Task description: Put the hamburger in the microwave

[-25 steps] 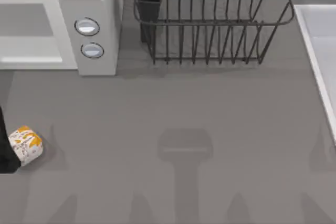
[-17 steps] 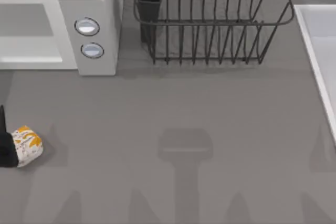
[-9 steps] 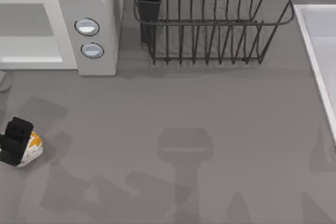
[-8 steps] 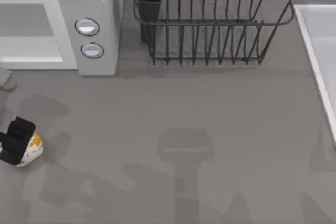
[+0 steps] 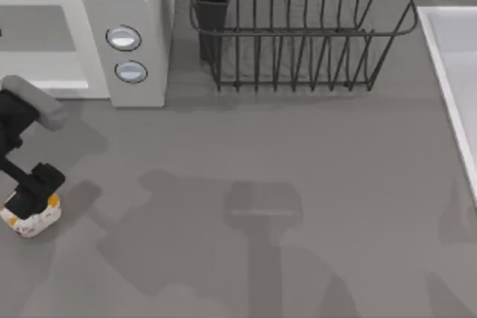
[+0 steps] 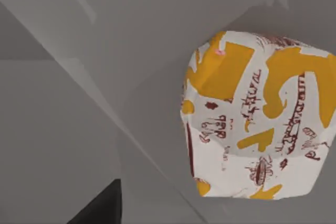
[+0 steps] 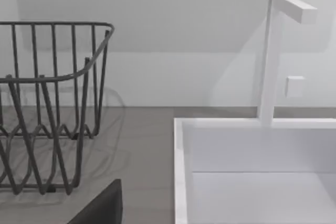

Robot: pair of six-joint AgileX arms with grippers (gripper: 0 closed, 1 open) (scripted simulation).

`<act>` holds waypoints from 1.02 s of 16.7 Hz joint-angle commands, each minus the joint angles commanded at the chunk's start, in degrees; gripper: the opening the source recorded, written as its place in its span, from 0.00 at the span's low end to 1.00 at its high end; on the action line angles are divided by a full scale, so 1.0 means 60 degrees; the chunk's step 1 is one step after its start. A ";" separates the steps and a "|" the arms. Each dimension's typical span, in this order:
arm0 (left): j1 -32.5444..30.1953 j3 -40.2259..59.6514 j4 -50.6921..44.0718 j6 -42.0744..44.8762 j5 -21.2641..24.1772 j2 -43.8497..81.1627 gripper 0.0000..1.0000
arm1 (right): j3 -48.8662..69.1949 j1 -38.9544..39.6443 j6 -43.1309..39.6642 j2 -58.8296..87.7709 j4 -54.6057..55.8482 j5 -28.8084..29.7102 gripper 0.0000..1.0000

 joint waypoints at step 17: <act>-0.0006 -0.0545 0.2003 0.0382 -0.0006 0.2069 1.00 | 0.0000 0.0000 0.0000 0.0000 0.0000 0.0000 1.00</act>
